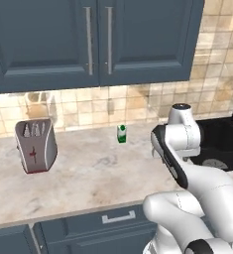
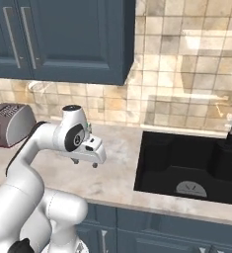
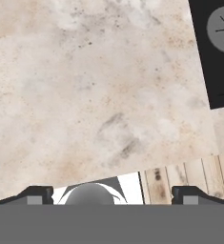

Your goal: Gather the eggs and milk located in the vicinity of the sink area and place them right next to the bowl.

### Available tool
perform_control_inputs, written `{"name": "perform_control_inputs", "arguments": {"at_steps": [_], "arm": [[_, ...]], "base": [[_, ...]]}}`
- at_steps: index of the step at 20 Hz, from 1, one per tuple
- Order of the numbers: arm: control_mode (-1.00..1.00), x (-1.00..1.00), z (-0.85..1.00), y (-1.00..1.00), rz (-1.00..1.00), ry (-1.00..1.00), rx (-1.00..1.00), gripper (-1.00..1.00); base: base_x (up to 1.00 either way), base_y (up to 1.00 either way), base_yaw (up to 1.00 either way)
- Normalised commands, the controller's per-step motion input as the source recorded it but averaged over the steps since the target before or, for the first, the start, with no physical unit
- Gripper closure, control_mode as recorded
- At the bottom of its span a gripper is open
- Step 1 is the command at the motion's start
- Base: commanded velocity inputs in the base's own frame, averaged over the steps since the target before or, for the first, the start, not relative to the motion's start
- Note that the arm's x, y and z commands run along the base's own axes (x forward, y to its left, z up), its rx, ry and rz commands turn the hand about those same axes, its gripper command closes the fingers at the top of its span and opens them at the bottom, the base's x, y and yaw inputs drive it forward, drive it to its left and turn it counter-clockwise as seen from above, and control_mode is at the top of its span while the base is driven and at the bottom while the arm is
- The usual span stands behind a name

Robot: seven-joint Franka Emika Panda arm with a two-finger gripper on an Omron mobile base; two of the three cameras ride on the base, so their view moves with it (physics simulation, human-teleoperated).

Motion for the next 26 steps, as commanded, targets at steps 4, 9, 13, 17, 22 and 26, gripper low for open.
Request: {"name": "perform_control_inputs", "arguments": {"at_steps": [4,9,13,17,22,26], "arm": [[1.00,0.00,0.00,0.00,0.00,0.00,0.00,-1.00],[1.00,0.00,0.00,0.00,0.00,0.00,0.00,-1.00],[1.00,0.00,0.00,0.00,0.00,0.00,0.00,-1.00],[-1.00,0.00,0.00,0.00,0.00,0.00,0.00,-1.00],[-1.00,0.04,0.00,0.00,0.03,-0.01,0.00,-1.00],[-1.00,0.17,0.00,0.00,0.04,0.00,0.00,-1.00]], "base": [[0.13,0.44,0.00],[0.11,0.46,0.00],[0.02,0.14,0.00],[0.00,0.00,0.00],[0.00,0.00,0.00],[0.00,0.00,0.00]]}}
